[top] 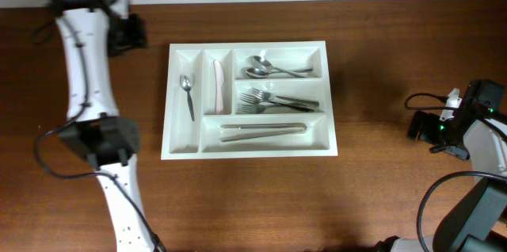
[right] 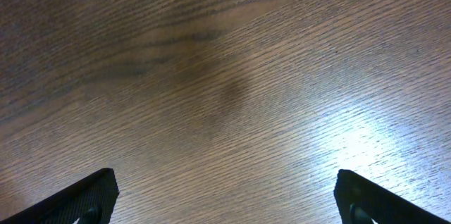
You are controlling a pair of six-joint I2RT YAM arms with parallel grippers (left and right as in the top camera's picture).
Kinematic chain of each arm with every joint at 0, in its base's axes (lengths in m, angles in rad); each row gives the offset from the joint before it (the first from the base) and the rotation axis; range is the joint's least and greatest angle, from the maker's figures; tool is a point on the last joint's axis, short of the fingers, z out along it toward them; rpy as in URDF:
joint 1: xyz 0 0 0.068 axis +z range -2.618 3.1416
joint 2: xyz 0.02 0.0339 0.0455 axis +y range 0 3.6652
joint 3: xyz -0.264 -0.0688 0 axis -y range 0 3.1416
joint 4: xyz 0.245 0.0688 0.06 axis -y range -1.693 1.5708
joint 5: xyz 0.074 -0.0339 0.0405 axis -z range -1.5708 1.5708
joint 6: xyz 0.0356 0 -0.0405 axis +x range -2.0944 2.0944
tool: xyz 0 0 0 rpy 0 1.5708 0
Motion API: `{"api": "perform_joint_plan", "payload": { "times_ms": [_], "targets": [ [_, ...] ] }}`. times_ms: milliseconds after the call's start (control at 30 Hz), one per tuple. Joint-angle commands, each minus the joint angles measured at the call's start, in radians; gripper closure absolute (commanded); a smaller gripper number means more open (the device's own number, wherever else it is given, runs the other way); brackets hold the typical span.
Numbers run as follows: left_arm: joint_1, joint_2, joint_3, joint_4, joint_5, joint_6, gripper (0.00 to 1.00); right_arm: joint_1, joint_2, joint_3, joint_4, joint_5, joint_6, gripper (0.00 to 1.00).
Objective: Pack container
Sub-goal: 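Move the left gripper left over the remaining silver spoon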
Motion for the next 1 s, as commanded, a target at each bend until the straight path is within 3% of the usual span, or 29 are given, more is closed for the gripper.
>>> {"api": "perform_joint_plan", "payload": {
  "times_ms": [0, 133, 400, 667, 967],
  "targets": [
    [0.103, -0.032, 0.011, -0.005, -0.019, 0.060, 0.37, -0.002, -0.017, -0.002, 0.000, 0.008, 0.012, 0.01],
    [0.194, -0.032, 0.005, -0.005, -0.021, 0.209, 0.36, -0.002, -0.017, -0.002, 0.000, 0.008, 0.012, 0.01],
    [0.285, -0.032, -0.027, -0.005, -0.037, 0.232, 0.33, -0.002, -0.017, -0.002, 0.000, 0.008, 0.012, 0.01],
    [0.291, -0.030, -0.195, 0.040, -0.081, 0.305, 0.32, -0.002, -0.017, -0.002, 0.000, 0.008, 0.012, 0.01],
    [0.289, -0.030, -0.311, 0.105, -0.226, 0.347, 0.32, -0.002, -0.017, -0.002, 0.000, 0.008, 0.012, 0.01]
  ]
}}
